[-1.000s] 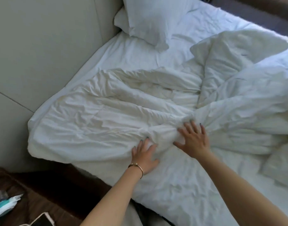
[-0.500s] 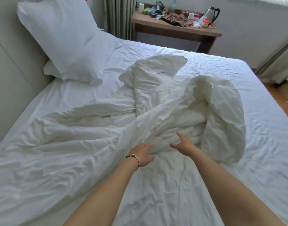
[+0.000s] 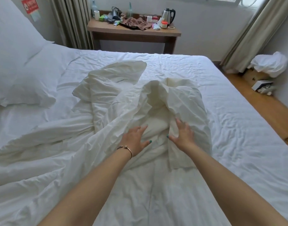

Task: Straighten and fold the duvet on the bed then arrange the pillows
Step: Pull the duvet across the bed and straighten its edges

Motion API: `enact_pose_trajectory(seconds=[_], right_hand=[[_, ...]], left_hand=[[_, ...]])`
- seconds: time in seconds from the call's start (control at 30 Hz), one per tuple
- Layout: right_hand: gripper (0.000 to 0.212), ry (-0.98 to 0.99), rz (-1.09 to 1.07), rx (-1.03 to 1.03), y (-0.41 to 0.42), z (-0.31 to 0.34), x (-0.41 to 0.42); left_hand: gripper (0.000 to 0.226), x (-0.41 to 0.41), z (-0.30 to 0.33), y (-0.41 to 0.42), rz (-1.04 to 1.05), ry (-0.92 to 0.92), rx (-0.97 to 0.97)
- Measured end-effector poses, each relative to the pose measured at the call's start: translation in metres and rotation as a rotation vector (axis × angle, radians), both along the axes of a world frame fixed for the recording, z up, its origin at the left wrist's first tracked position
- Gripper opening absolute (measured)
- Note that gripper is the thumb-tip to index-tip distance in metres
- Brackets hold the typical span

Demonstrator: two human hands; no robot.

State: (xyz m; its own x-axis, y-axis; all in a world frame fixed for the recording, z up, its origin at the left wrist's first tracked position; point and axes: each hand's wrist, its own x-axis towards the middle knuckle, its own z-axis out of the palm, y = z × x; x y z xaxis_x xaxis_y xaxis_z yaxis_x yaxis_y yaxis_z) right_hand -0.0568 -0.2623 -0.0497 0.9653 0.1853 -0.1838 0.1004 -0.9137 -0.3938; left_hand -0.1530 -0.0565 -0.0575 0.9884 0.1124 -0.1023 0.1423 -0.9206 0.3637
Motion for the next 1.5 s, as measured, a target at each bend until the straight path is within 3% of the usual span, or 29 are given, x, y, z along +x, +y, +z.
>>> enact_pose_trajectory(seconds=[0.1,0.23,0.37,0.53,0.63,0.83,0.93,1.07,1.2,1.37,1.5], right_hand=[[0.09,-0.06,-0.058,-0.049,-0.021,-0.008,0.055],[0.11,-0.025,0.012,-0.154,-0.049,-0.027,0.12],[0.131,0.048,0.063,-0.19,-0.068,-0.056,0.161],[0.1,-0.018,0.27,-0.046,-0.099,-0.079,0.174],[0.099,0.08,0.342,0.029,-0.131,-0.07,0.168],[0.07,0.165,0.346,0.208,-0.222,-0.024,0.097],[0.076,0.249,0.406,0.123,-0.254,-0.012,0.041],[0.068,0.24,0.464,-0.038,-0.291,-0.02,-0.034],[0.063,0.174,0.477,-0.19,-0.337,-0.017,-0.101],[0.067,0.203,0.614,-0.506,-0.386,-0.004,-0.176],[0.073,0.163,0.607,-0.527,-0.428,-0.008,-0.2]], left_hand=[[0.087,0.057,0.0,-0.017,0.155,-0.037,0.111],[0.11,0.134,-0.004,-0.019,0.357,0.026,0.21],[0.121,0.154,-0.03,-0.002,0.298,0.104,0.202],[0.114,0.129,-0.055,0.004,0.234,0.128,-0.021],[0.112,0.104,-0.051,-0.027,0.137,0.067,-0.12],[0.107,-0.012,-0.052,-0.132,0.034,0.097,-0.34],[0.103,-0.072,-0.056,-0.199,0.043,0.139,-0.438],[0.103,-0.144,-0.07,-0.263,0.05,0.228,-0.46],[0.107,-0.219,-0.075,-0.305,0.007,0.375,-0.343],[0.116,-0.29,-0.073,-0.357,-0.202,0.669,-0.007],[0.099,-0.323,-0.079,-0.376,-0.213,0.801,0.021]])
